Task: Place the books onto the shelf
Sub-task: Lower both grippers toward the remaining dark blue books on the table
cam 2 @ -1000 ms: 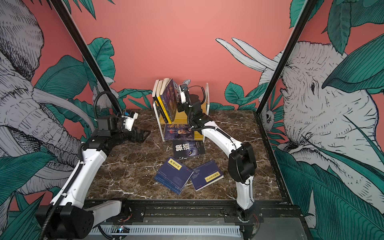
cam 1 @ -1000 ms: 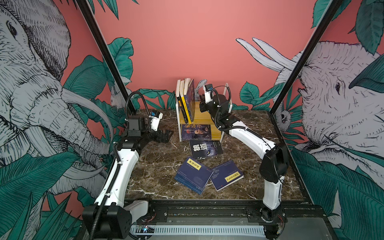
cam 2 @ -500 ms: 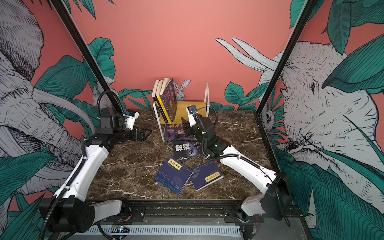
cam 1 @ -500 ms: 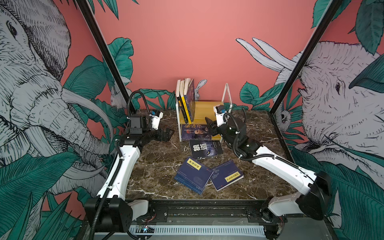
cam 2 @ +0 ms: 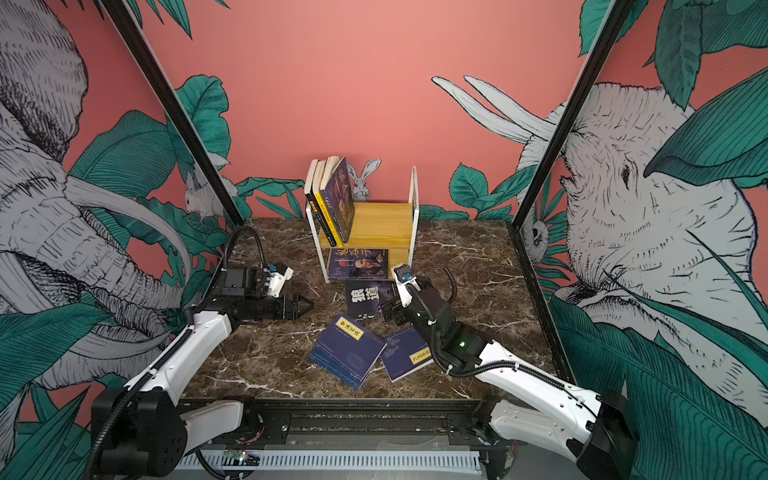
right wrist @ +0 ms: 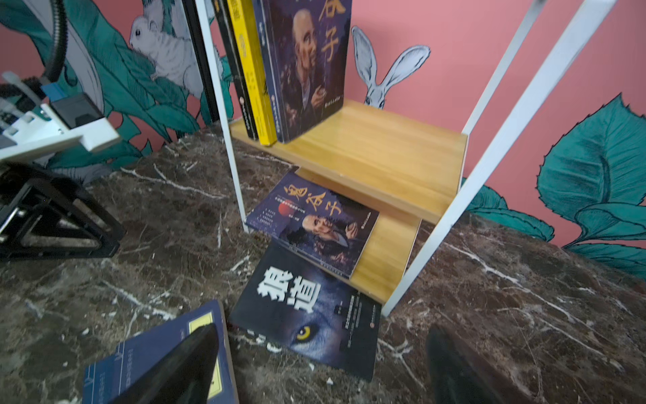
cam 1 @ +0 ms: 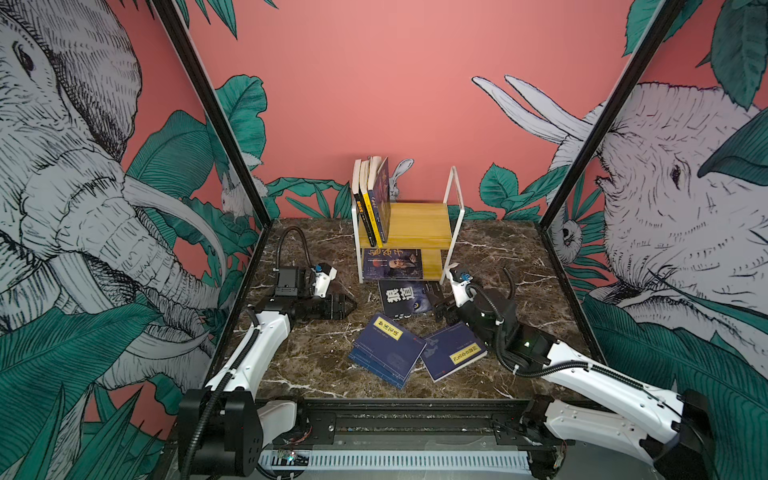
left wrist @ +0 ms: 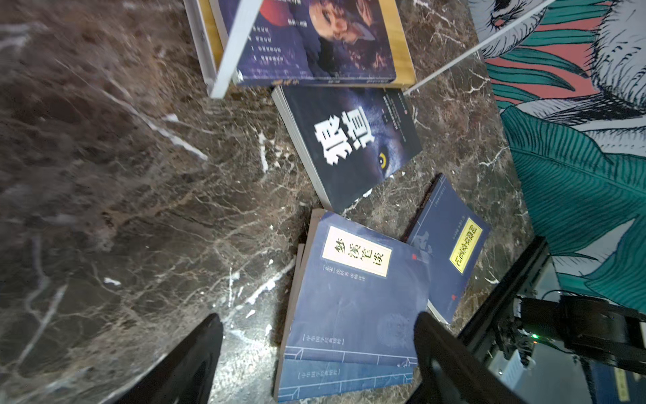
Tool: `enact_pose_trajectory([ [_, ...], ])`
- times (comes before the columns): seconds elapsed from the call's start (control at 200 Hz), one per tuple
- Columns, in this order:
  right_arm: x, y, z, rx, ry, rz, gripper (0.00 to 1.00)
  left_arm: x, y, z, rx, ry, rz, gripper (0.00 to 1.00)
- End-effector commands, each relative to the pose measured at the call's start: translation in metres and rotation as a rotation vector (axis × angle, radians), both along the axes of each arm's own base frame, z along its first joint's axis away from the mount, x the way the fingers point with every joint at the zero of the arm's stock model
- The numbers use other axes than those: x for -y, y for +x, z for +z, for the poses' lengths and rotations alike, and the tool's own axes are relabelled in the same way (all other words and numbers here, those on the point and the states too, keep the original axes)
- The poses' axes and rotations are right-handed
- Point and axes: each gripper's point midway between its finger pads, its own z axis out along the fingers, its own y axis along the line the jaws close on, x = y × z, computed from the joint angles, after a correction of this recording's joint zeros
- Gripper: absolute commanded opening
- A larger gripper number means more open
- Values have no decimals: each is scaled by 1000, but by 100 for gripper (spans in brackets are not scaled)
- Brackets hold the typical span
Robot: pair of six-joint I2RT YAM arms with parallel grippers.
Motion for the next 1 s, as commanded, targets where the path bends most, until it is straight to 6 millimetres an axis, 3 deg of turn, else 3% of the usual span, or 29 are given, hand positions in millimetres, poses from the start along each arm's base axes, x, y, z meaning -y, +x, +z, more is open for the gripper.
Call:
enact_pose_trajectory([
  [0.0, -5, -16, -19, -55, 4, 37, 89, 17, -6, -9, -35, -32, -70, 79],
  [0.165, -17, -40, -56, -126, -66, 109, 81, 40, -19, -26, -102, -39, -172, 77],
  [0.345, -24, -49, -92, -198, -81, 101, 70, 35, -10, -50, -117, 30, -167, 76],
  [0.695, -49, -53, -145, -301, -24, 117, 21, 39, -6, -74, -252, 15, -152, 71],
  [0.995, -62, -47, -179, -350, -74, 102, 17, 39, -4, -82, -293, 21, -147, 70],
])
